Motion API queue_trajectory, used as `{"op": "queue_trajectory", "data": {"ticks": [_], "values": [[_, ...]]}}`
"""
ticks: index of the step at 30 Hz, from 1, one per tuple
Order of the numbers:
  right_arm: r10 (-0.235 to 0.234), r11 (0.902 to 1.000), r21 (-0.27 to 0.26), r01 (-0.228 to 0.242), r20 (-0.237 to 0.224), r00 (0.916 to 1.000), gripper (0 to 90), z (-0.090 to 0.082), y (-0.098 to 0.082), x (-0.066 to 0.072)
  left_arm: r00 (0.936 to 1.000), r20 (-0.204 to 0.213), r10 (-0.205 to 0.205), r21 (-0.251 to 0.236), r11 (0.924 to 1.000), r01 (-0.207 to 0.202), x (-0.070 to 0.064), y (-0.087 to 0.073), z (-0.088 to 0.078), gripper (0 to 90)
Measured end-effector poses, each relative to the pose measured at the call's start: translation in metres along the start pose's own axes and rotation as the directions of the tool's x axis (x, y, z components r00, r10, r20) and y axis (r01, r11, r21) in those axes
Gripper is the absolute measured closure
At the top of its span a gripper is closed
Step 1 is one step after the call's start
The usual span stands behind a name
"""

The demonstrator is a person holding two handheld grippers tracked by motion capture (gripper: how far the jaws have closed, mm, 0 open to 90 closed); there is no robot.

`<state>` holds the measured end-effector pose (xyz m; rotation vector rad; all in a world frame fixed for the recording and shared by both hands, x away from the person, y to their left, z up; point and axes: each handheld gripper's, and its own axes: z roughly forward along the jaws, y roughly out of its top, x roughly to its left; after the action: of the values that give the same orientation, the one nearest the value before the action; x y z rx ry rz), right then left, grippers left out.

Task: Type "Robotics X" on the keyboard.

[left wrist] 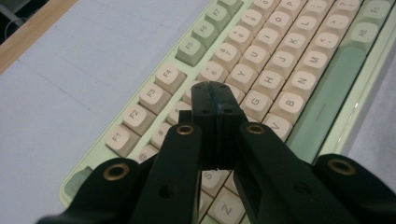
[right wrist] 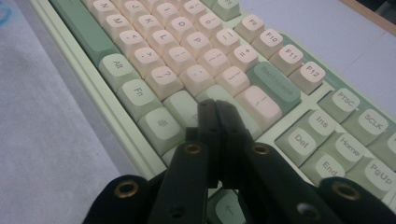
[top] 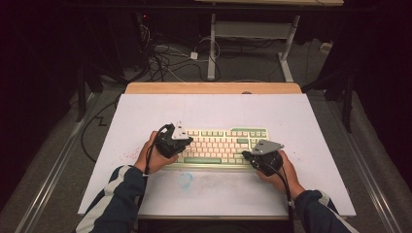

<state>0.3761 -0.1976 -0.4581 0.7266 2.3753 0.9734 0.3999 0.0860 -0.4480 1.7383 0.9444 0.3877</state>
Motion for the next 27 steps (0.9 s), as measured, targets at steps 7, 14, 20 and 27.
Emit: {"op": "queue_trajectory", "data": {"ticks": [7,14,20,27], "values": [[-0.001,1.0,0.0,0.001,-0.001,1.0,90.0,0.0,0.0,0.0,0.9999,0.005,0.011,0.033,0.9994,-0.011,-0.004,-0.002,0.013,87.2],[-0.002,1.0,0.001,0.002,0.0,1.0,90.0,0.0,0.0,0.0,0.9999,-0.004,0.015,0.05,0.9987,-0.014,-0.005,-0.006,0.017,87.2],[-0.003,1.0,0.002,0.003,-0.001,1.0,90.0,0.0,0.0,0.0,0.9998,-0.014,0.016,0.062,0.998,-0.015,-0.003,-0.009,0.021,87.2],[-0.003,1.0,0.003,0.003,0.0,1.0,90.0,0.0,0.0,0.0,0.9995,-0.025,0.021,0.063,0.9978,-0.02,-0.002,-0.011,0.023,86.6]]}}
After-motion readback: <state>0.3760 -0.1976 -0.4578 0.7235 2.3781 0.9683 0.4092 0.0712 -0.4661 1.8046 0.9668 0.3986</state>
